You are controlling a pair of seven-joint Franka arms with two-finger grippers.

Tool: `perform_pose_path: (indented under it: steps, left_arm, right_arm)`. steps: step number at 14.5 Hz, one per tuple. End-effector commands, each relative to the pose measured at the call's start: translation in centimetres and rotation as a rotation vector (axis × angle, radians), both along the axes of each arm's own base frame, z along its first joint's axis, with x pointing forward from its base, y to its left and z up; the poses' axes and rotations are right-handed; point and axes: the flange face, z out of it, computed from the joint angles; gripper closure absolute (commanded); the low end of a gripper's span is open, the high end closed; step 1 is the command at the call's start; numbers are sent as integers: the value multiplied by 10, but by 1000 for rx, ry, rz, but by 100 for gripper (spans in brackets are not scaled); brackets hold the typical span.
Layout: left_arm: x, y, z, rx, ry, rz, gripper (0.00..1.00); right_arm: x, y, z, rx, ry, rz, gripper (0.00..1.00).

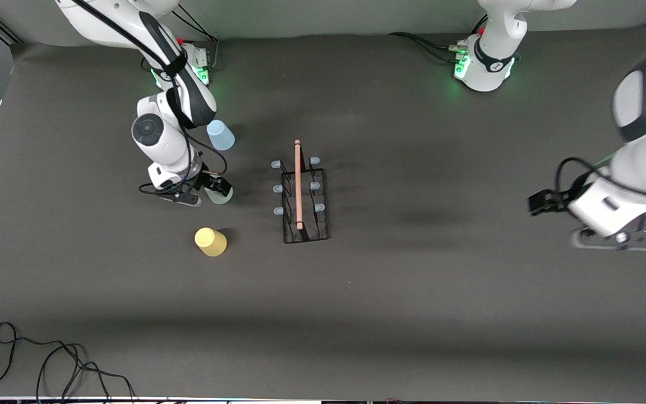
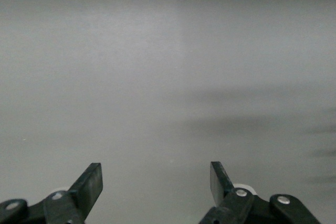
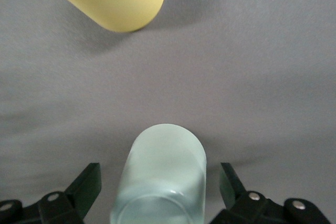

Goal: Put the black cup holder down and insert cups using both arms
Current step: 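Grasp the green cup with the right gripper while the left gripper withdraws, then carry the green cup with the right gripper onto a holder peg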

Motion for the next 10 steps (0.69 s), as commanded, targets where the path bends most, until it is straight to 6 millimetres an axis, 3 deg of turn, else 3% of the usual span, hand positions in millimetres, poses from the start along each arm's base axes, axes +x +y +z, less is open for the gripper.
perform_pose_path:
  steps: [1, 2, 3, 5, 6, 10]
  left_arm:
    - [-59, 9, 13, 26, -81, -25, 8]
    - [-69, 17, 16, 29, -86, -42, 6]
    - [-76, 28, 23, 31, -82, -74, 5]
    - [-86, 51, 36, 35, -82, -75, 4]
    - [-88, 51, 41, 35, -90, -73, 5]
    - [-91, 51, 51, 35, -117, -73, 5]
  right_arm:
    - [-1, 6, -3, 1, -13, 5, 11]
    - [-1, 6, -1, 2, -16, 8, 30]
    - [0, 6, 4, 5, -20, 7, 60]
    - [2, 6, 19, 13, -30, 6, 91]
    - [2, 6, 31, 15, -20, 6, 99]
    - [3, 6, 101, 39, -4, -13, 100]
